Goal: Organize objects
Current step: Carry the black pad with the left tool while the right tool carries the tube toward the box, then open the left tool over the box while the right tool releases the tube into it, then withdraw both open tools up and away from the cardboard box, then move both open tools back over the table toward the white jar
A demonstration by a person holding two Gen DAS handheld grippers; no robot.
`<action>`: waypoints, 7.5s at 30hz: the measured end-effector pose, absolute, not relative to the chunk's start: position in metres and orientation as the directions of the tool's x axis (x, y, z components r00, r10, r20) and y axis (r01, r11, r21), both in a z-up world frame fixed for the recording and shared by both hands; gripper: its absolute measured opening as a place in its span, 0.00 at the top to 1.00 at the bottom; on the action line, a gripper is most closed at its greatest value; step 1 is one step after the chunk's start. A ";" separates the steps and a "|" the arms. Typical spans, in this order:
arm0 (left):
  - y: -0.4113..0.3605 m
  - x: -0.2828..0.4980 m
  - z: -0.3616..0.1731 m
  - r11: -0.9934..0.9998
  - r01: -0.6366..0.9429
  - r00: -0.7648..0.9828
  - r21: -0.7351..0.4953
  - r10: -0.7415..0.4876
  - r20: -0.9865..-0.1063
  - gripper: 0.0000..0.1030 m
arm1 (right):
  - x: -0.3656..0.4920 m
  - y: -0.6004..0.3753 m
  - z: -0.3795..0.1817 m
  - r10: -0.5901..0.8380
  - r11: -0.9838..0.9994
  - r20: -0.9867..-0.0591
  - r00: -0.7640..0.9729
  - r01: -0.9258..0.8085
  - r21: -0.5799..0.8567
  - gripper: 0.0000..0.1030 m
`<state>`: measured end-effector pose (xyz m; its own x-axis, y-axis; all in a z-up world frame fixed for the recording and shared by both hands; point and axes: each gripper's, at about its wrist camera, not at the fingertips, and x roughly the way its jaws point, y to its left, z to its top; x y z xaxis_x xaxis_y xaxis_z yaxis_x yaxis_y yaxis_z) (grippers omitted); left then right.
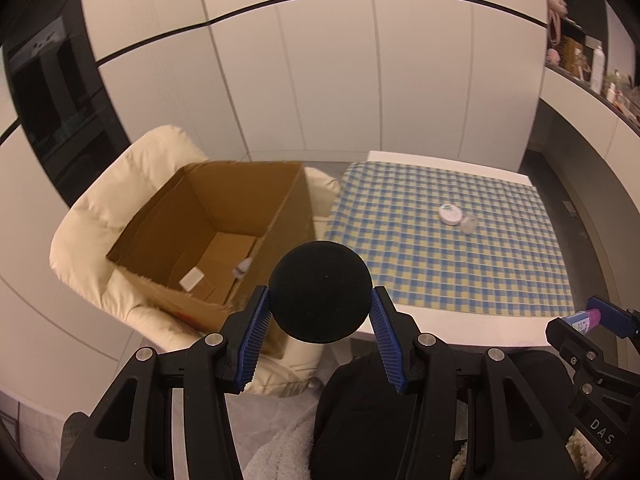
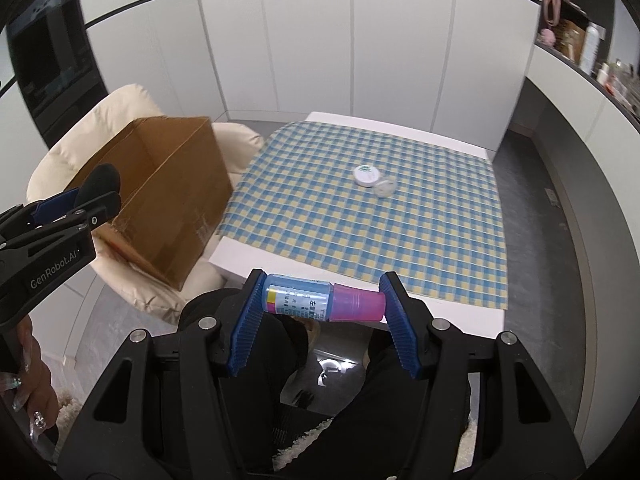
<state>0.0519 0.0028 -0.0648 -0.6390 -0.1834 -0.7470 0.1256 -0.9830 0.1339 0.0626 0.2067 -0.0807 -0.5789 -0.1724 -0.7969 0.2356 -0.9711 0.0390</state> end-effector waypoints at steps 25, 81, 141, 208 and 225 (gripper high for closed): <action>-0.150 0.093 -0.084 -0.883 0.456 -0.503 0.111 -0.359 -0.786 0.50 | 0.054 0.039 -0.100 -0.330 -0.816 -0.819 -0.470 0.578 -0.003 0.41; -0.248 -0.072 -0.134 -0.843 0.522 -0.452 0.132 -0.404 -0.795 0.44 | -0.108 -0.112 -0.140 -0.405 -0.742 -0.802 -0.439 0.671 0.008 0.41; -0.227 0.013 -0.099 -0.837 0.543 -0.470 0.069 -0.371 -0.801 0.01 | -0.070 -0.054 -0.100 -0.383 -0.819 -0.786 -0.486 0.572 0.045 0.10; -0.094 0.132 -0.051 -0.924 0.361 -0.580 0.125 -0.328 -0.746 0.01 | 0.082 0.110 -0.064 -0.340 -0.901 -0.765 -0.547 0.424 0.097 0.10; -0.004 0.093 -0.054 -0.978 0.144 -0.633 0.153 -0.210 -0.745 0.01 | 0.072 0.202 -0.068 -0.219 -0.973 -0.773 -0.596 0.198 0.123 0.10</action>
